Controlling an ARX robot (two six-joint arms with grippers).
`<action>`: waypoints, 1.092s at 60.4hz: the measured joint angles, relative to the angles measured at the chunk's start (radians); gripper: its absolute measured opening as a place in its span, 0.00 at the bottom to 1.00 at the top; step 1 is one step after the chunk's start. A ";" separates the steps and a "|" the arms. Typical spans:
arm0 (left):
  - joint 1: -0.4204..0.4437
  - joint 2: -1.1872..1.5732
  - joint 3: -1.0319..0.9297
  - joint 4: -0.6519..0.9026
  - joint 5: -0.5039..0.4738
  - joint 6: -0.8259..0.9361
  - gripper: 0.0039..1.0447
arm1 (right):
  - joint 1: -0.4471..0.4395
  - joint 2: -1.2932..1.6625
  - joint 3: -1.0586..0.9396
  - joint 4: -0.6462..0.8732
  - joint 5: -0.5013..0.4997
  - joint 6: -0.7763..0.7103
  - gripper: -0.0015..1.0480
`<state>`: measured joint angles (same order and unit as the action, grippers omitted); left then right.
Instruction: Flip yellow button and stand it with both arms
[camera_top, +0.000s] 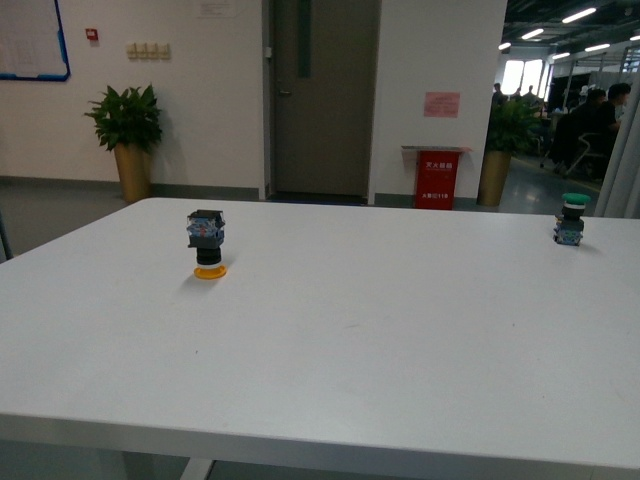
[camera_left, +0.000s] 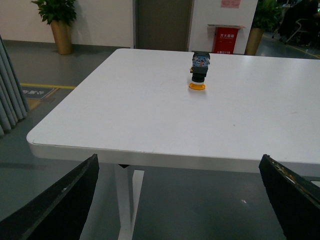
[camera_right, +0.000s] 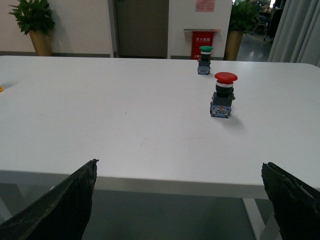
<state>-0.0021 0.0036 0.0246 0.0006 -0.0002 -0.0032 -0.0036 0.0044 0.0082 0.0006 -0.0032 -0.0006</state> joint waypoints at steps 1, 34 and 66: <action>0.000 0.000 0.000 0.000 0.000 0.000 0.94 | 0.000 0.000 0.000 0.000 0.000 0.000 0.93; 0.000 0.000 0.000 0.000 0.000 0.000 0.94 | 0.000 0.000 0.000 0.000 0.000 0.000 0.93; 0.000 0.000 0.000 0.000 0.000 0.000 0.94 | 0.000 0.000 0.000 0.000 0.000 0.000 0.93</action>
<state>-0.0021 0.0036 0.0246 0.0006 -0.0002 -0.0032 -0.0036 0.0044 0.0082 0.0006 -0.0032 -0.0010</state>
